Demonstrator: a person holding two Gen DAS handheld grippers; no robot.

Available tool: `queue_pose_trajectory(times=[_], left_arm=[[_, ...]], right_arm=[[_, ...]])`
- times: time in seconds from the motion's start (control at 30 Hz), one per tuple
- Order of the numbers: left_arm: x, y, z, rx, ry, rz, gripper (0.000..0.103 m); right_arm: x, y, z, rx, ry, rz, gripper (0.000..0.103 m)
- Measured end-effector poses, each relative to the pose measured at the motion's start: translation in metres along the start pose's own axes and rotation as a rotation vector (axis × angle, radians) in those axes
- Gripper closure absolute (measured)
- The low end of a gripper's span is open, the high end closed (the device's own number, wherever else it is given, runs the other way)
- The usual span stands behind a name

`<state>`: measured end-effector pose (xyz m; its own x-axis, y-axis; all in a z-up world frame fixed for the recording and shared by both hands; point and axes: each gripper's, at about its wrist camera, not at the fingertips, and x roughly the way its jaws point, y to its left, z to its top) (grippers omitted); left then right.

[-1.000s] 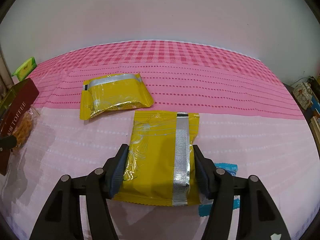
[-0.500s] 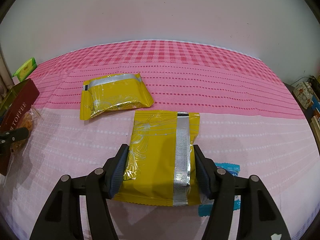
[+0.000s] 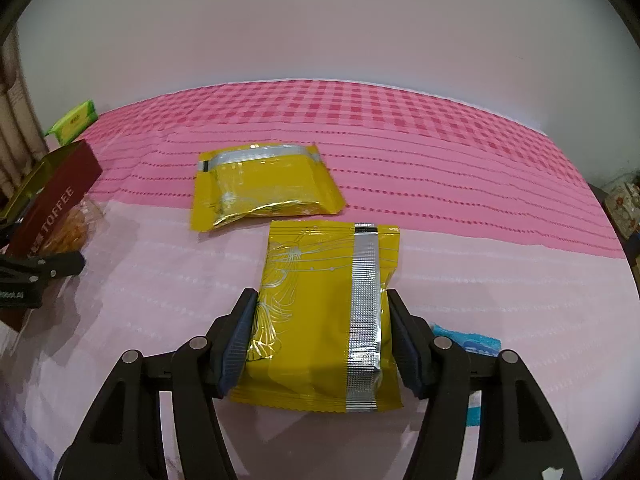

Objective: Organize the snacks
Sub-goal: 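Grasp the clear bag of brown snacks with the left gripper while the right gripper holds the yellow pack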

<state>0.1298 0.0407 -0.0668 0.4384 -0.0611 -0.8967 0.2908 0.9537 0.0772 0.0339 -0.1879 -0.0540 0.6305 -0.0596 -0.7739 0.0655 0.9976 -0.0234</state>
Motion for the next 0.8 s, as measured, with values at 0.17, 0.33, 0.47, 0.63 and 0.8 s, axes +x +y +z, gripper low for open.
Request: queue_pose_trajectory(times=[0.17,0.33,0.47,0.63,0.8], left_arm=[[0.001,0.003,-0.001,-0.025,-0.005,-0.023,0.015],[-0.002,0.005,-0.002,-0.048,-0.026,-0.016,0.022],[-0.004,0.009,-0.004,-0.06,-0.037,-0.002,0.033],[-0.006,0.016,-0.004,-0.073,-0.034,0.009,0.049],[-0.006,0.016,-0.004,-0.072,-0.032,0.014,0.049]], right_arm=[[0.001,0.003,0.001,-0.02,0.001,0.014,0.044],[0.001,0.003,0.001,-0.02,0.001,0.014,0.044],[0.001,0.003,0.001,-0.02,0.001,0.014,0.044],[0.001,0.003,0.001,-0.02,0.001,0.014,0.044],[0.001,0.003,0.001,-0.02,0.001,0.014,0.044]])
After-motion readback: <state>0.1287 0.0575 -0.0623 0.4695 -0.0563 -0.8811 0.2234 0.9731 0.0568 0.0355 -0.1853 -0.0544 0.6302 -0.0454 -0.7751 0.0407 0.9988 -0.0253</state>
